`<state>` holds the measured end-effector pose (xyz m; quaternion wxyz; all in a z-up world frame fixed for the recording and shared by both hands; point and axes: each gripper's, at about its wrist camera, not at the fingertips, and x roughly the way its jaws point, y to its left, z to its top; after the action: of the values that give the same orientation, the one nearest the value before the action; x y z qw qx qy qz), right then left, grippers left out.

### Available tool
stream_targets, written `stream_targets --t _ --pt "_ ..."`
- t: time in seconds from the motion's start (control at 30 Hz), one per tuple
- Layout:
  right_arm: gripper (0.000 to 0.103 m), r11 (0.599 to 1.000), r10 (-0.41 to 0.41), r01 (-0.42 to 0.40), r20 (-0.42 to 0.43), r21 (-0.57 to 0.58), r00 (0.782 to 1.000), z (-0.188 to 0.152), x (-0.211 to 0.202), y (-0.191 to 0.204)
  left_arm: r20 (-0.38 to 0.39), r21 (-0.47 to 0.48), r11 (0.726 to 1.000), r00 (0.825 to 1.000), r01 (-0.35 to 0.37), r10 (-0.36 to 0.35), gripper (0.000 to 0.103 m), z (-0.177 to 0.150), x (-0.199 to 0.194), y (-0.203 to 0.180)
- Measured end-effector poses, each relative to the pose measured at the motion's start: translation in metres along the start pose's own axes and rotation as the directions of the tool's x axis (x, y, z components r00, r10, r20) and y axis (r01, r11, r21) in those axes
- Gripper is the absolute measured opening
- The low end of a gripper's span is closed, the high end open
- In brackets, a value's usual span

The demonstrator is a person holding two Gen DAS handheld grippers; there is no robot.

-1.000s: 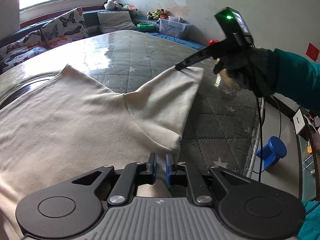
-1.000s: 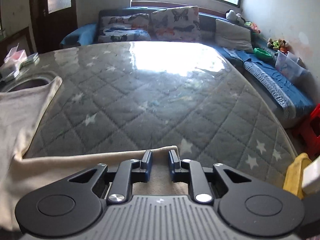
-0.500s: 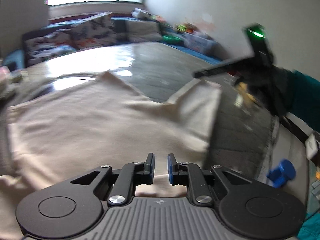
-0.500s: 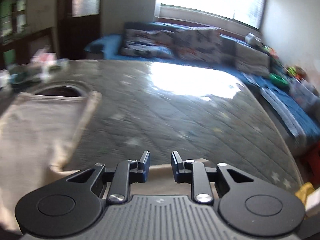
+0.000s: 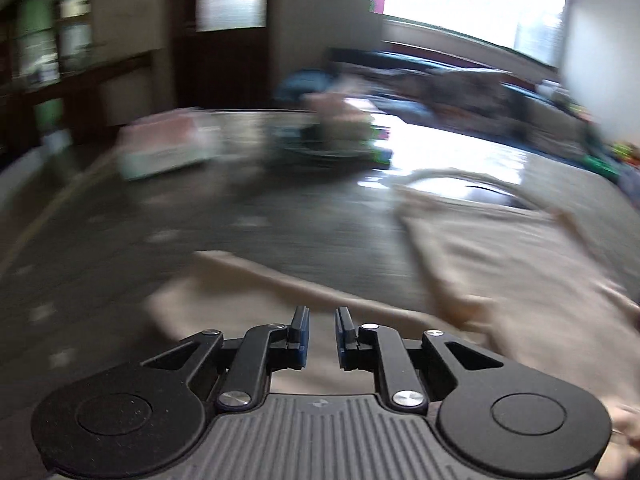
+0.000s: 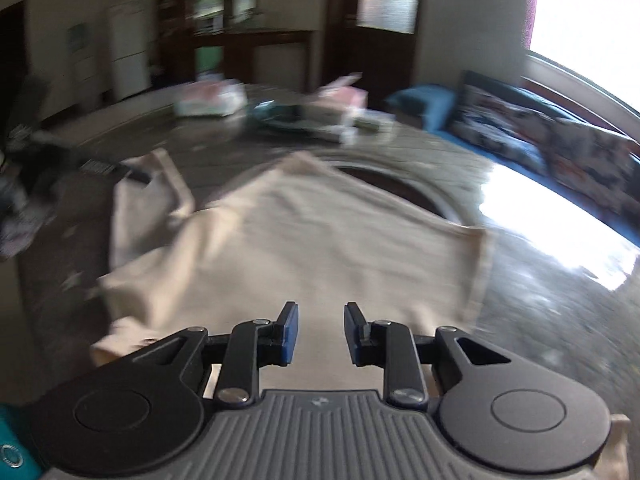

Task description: Fold clothes

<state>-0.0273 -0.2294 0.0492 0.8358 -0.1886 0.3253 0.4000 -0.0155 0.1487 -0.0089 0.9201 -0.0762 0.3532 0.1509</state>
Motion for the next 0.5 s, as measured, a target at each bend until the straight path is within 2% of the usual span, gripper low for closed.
stream_targets --t 0.07,0.13,0.23,0.43,0.5 --pt "0.025 0.999 0.029 -0.029 -0.005 -0.025 1.0 0.003 0.004 0.012 0.005 -0.044 0.996 0.997 -0.072 0.072 0.046 -0.001 0.002 0.017" --pt "0.025 0.997 0.062 -0.062 -0.006 -0.056 0.998 0.007 0.008 0.025 0.005 -0.085 0.987 0.991 -0.134 0.135 0.047 0.0 0.003 0.035" --pt "0.025 0.989 0.105 -0.105 -0.005 -0.1 0.994 0.012 0.012 0.043 -0.02 -0.139 0.978 0.988 -0.157 0.156 0.051 0.0 0.01 0.052" --pt "0.025 0.979 0.15 -0.15 -0.009 -0.139 0.989 0.021 0.021 0.061 -0.023 -0.163 0.975 0.989 -0.149 0.147 0.049 0.001 0.019 0.064" --pt "0.025 0.976 0.157 -0.157 -0.01 -0.152 0.988 0.024 0.025 0.068 -0.017 -0.157 0.978 0.99 -0.141 0.14 0.038 0.003 0.022 0.065"
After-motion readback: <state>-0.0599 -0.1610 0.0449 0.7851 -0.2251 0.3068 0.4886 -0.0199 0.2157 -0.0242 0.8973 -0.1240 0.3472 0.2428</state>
